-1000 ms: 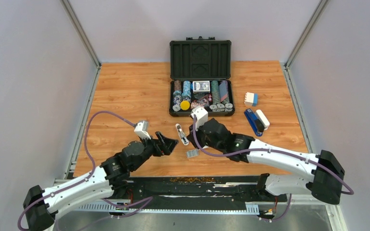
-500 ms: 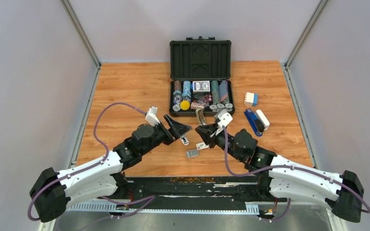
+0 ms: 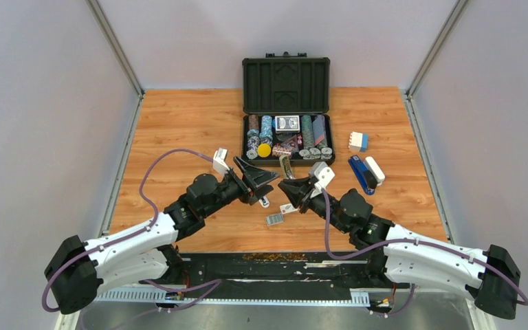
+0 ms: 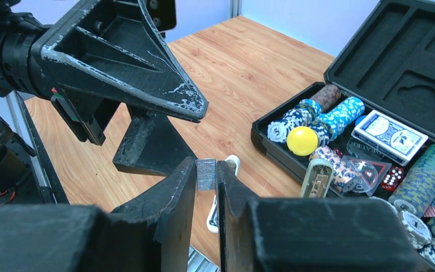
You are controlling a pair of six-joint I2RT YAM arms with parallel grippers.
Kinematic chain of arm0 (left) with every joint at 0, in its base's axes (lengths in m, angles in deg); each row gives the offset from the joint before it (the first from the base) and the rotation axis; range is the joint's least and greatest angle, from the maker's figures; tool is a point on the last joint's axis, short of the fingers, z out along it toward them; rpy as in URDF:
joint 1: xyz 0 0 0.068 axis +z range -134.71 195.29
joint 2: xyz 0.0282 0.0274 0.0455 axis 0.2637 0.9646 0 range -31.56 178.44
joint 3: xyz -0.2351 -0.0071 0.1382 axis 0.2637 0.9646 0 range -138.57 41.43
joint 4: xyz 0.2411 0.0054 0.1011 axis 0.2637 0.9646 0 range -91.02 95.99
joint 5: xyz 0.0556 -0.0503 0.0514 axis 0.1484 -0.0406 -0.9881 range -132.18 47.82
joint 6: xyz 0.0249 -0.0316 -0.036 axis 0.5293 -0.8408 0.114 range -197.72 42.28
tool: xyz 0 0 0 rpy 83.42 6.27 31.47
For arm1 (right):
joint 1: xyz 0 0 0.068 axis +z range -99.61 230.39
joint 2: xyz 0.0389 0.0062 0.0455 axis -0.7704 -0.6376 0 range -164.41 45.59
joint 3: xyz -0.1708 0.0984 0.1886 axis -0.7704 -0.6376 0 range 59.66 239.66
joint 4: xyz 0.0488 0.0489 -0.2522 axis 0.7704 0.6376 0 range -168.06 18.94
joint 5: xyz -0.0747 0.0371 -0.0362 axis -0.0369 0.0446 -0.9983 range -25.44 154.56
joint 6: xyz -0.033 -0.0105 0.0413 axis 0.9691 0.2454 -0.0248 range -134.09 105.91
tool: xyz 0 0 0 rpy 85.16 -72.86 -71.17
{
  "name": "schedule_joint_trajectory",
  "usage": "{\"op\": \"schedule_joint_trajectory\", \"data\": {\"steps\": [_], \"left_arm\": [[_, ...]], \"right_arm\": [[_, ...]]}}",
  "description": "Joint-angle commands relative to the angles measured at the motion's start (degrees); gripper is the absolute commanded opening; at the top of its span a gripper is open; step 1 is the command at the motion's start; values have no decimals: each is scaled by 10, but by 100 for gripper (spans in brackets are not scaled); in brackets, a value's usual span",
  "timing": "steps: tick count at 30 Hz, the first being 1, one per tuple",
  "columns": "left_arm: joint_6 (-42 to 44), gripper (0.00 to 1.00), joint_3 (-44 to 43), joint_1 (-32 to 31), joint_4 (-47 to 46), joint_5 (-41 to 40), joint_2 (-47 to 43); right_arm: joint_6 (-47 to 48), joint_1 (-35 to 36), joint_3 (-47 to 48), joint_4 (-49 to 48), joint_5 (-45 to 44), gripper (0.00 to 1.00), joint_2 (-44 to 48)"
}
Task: Load the staples into the stapler
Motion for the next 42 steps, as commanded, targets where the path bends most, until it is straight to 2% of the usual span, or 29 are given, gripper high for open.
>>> {"op": "schedule_joint_trajectory", "data": {"steps": [1,15,42], "left_arm": [[-55,89,-2,0,-57,16,5],[-121,74,20,-13,-132,27,45],[-128,47,32,-21,-158,18,49]], "right_arm": [[9,0,-3,-53,16,20,-1],[3,-1,-10,-85,22,21,-14],[-5,-1,-18,-92,21,20,-17]]}}
